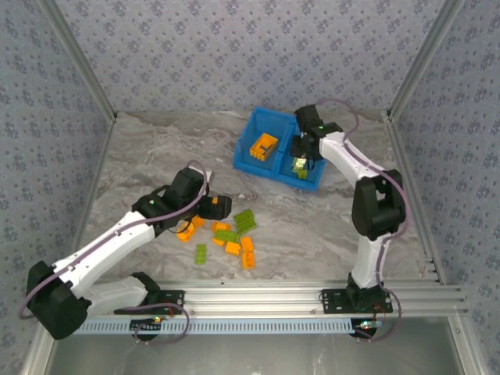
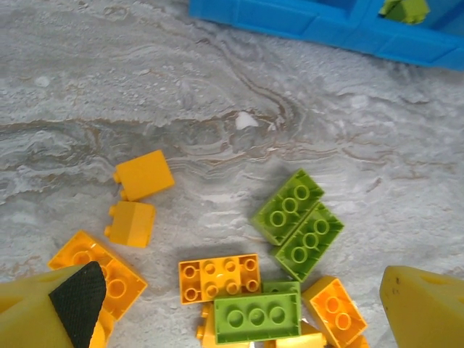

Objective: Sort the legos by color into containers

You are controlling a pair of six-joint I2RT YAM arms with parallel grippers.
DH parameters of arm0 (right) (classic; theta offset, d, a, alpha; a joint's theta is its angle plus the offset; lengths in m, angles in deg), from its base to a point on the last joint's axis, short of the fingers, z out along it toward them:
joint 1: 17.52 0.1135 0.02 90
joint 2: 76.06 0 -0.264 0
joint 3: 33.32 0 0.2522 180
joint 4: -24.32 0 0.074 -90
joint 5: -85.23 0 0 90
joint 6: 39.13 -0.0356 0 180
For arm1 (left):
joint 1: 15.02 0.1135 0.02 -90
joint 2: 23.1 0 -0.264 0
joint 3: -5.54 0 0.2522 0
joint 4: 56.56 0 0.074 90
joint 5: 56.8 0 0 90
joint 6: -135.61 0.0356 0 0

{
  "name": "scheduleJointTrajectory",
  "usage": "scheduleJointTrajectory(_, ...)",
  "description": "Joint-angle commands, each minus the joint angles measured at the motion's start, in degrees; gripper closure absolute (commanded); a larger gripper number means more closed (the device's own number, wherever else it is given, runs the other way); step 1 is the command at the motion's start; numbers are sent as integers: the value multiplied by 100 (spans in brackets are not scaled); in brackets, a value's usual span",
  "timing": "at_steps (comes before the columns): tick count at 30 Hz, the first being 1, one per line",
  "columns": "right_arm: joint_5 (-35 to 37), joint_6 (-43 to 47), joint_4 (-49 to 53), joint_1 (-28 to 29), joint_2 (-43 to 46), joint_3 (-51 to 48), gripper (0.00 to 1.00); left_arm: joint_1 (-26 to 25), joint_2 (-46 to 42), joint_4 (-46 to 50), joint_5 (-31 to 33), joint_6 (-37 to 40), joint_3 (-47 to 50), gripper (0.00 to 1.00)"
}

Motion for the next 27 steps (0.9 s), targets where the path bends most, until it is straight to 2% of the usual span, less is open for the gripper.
scheduleJointTrajectory(1, -207, 144, -76, 149, 1129, -265, 49, 113, 224, 384, 383, -41, -349, 1)
scheduleJointTrajectory(8, -231, 566, -604, 883, 2777, -1421, 33, 699, 1234, 604, 141, 196, -654, 8)
scheduleJointTrajectory(11, -174, 428, -553, 1049, 3179, -1720, 28, 819, 1737, 394, 8, 102, -780, 10)
scheduleJointTrajectory(16, 149, 337, -764, 1154, 3568, -2309, 11, 910, 2768, 173, 66, 10, -1180, 16)
scheduleJointTrajectory(20, 236, 397, -606, 1171, 3530, -2330, 8, 920, 3468, 114, -29, -192, -1508, 20)
scheduleJointTrajectory(27, 269, 471, -561, 1169, 3568, -2330, 7, 920, 3992, 87, 20, -505, -1507, 30)
